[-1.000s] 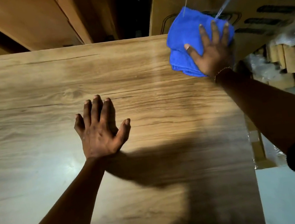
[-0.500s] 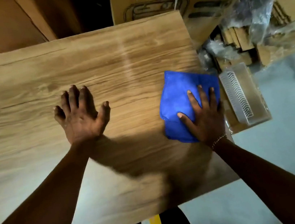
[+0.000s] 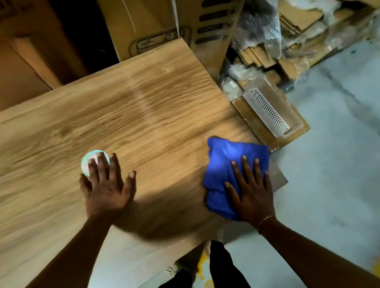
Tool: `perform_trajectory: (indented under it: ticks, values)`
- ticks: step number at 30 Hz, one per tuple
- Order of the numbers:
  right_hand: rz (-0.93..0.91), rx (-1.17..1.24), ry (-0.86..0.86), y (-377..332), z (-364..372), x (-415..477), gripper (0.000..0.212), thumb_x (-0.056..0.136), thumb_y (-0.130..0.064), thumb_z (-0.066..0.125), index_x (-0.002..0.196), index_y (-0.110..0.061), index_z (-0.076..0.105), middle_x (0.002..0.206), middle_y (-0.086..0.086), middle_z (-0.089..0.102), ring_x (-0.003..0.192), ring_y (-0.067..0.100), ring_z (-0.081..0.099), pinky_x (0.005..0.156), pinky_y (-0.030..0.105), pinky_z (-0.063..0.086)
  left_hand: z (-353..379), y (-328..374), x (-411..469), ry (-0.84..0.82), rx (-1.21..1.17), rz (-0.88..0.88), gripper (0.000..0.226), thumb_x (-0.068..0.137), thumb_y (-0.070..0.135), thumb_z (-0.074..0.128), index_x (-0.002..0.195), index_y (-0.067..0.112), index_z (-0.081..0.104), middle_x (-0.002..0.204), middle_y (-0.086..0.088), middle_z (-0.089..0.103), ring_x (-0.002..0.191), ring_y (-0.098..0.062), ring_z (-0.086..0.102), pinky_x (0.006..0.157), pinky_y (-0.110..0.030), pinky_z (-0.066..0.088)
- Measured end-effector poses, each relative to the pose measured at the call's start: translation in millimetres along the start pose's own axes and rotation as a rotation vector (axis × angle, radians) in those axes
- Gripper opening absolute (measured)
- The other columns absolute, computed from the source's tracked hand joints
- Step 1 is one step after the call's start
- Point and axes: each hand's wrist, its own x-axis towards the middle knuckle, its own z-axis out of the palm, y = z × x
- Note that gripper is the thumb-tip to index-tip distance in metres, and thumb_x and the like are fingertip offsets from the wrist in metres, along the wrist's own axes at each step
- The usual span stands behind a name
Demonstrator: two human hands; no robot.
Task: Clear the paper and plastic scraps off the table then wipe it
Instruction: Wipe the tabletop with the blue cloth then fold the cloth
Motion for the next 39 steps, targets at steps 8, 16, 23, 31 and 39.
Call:
perform_trajectory:
  ticks: [8, 16, 23, 31, 39]
  values:
    - [-0.255, 0.131, -0.172, -29.6, 8.9, -93.1, 0.056, 0.106, -0.055, 0.018, 0.161, -0.044, 0.013, 0.171, -0.008, 0.014, 0.158, 0.022, 0.004, 0.121, 0.042, 0.011, 14.6, -15.7, -99.1, -0.224, 0.173, 0.166, 0.105, 0.084, 0.084, 0.037, 0.159, 0.012, 0.035, 0.166, -0.018, 0.034, 0.149, -0.043, 0.038, 0.104, -0.071, 0.041]
    - [0.165, 0.703, -0.498, -77.7, -56.2, -126.1, 0.077, 0.07, -0.099, 0.026, 0.122, -0.05, 0.056, 0.146, 0.004, 0.059, 0.135, 0.019, 0.056, 0.105, 0.02, 0.042, -39.1, 38.9, -148.0, -0.607, -0.438, -0.071, 0.069, 0.09, 0.077, 0.049, 0.148, 0.039, 0.052, 0.15, 0.003, 0.055, 0.135, -0.017, 0.053, 0.099, -0.029, 0.044]
    - [0.043, 1.192, -0.557, -113.7, -133.9, -104.5, 0.041, 0.091, -0.055, 0.068, 0.119, -0.024, 0.067, 0.126, -0.008, 0.069, 0.111, -0.019, 0.059, 0.11, 0.021, 0.044, -96.6, 119.0, -180.3, -0.856, -1.891, -0.426, 0.082, 0.089, 0.07, 0.058, 0.141, 0.006, 0.062, 0.126, -0.017, 0.072, 0.114, -0.034, 0.071, 0.105, -0.044, 0.049]
    - [-0.085, 1.398, -0.263, -70.3, -215.3, -30.1, 0.016, 0.098, -0.024, 0.065, 0.111, -0.018, 0.072, 0.122, 0.005, 0.073, 0.108, 0.007, 0.069, 0.09, 0.017, 0.051, -170.5, 155.6, -179.8, -0.499, -2.251, -0.185, 0.07, 0.047, 0.023, 0.102, 0.109, -0.001, 0.078, 0.107, -0.023, 0.077, 0.095, -0.037, 0.076, 0.084, -0.047, 0.063]
    - [0.113, 1.84, -0.91, -72.4, -238.4, -12.0, 0.046, 0.088, -0.023, 0.066, 0.132, -0.007, 0.064, 0.131, 0.015, 0.069, 0.118, 0.028, 0.068, 0.094, 0.039, 0.055, -197.4, 166.5, -172.7, -0.33, -2.211, -0.147, 0.072, 0.042, 0.021, 0.103, 0.107, 0.001, 0.08, 0.107, -0.02, 0.077, 0.092, -0.035, 0.077, 0.083, -0.045, 0.064]
